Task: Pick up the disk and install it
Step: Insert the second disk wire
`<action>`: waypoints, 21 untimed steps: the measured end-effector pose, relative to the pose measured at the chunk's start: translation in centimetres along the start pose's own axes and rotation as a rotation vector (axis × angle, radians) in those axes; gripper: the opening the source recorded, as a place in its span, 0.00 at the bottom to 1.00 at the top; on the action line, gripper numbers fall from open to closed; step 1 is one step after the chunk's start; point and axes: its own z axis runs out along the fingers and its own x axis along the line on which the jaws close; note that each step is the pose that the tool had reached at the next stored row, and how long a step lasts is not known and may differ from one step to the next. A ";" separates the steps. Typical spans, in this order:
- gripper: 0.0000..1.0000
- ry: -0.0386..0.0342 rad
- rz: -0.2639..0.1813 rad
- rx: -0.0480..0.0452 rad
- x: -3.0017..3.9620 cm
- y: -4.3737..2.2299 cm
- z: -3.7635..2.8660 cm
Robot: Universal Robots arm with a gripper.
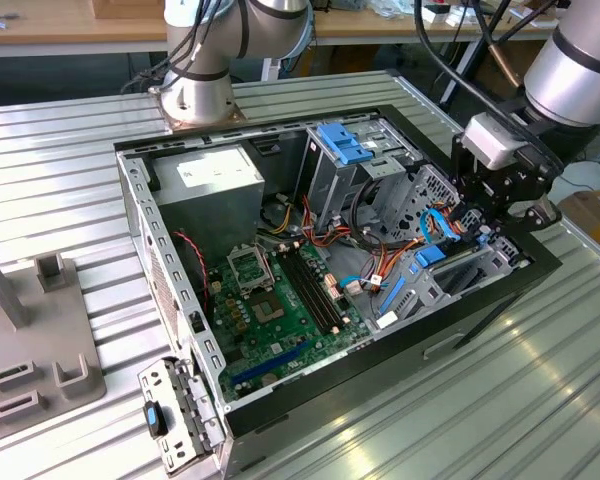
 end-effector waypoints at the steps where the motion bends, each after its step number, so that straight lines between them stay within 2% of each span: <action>1: 0.36 0.0000 0.000 0.0000 -0.01 -0.01 -0.12; 21: 0.36 0.0000 0.000 0.0000 -0.06 -0.20 -1.76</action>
